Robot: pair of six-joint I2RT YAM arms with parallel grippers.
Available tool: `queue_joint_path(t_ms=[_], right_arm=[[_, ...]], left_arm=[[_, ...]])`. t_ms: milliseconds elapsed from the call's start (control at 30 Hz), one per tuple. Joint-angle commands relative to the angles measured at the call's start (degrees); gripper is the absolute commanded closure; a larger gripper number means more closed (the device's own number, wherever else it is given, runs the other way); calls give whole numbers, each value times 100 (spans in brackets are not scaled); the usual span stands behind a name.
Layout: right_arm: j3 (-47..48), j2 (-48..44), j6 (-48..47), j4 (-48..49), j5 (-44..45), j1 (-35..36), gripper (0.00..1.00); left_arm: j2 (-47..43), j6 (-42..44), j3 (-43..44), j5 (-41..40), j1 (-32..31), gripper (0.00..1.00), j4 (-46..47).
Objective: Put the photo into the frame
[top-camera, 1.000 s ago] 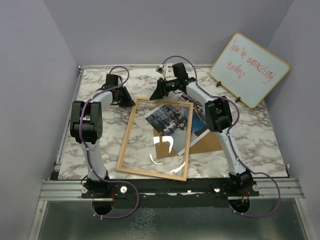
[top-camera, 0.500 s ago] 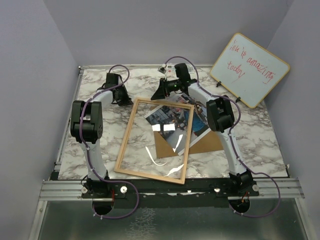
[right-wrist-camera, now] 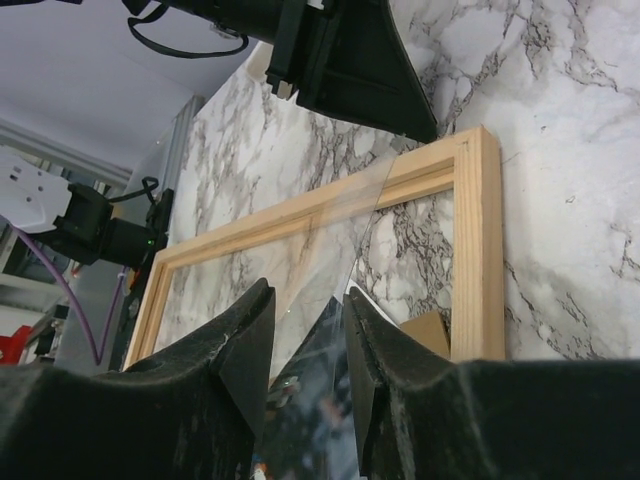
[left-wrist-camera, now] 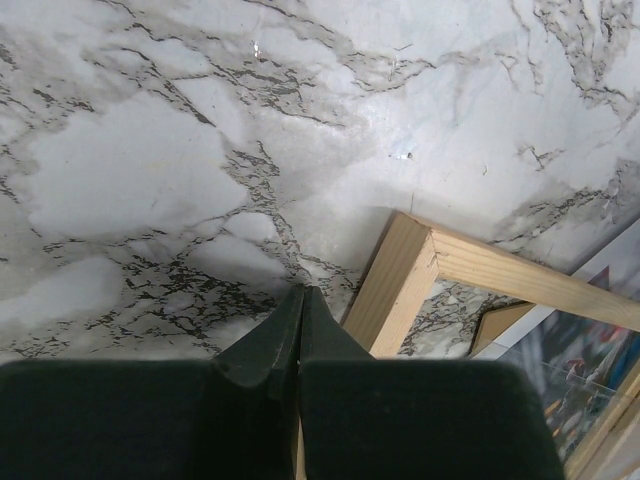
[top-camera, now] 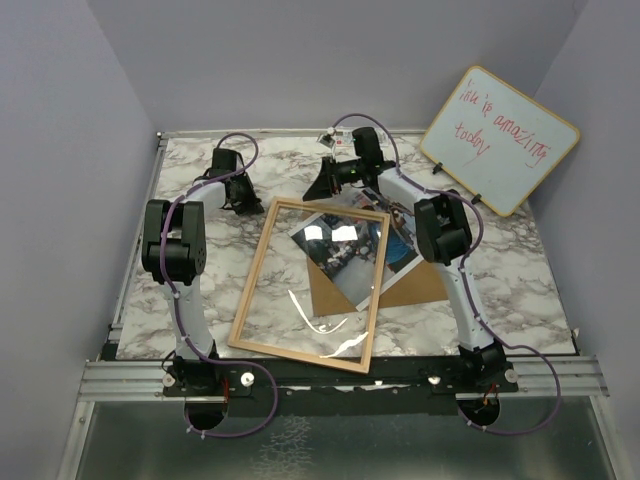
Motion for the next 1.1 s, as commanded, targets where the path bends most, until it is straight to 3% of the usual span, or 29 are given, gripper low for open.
queue_joint_path(t_ms=[0,367,900,1000,1067], right_arm=[[-267,-405,541,871,-437,-72,63],[-731,-580,1551,2140,-910,-109,63],[-1017,-983,2260,3048,-1058,-105,62],[-930,-912,1945,2467,-817,-117,56],[-735,-846,1159,1325,-335,-126,48]], left_arm=[[137,70,58,-165,0,100,-109],[137,87,84,-186,4,100,-134],[177,131,198,-258,1,100,-199],[169,140,208,-258,5,100,-221],[147,148,208,-252,7,99,-241]])
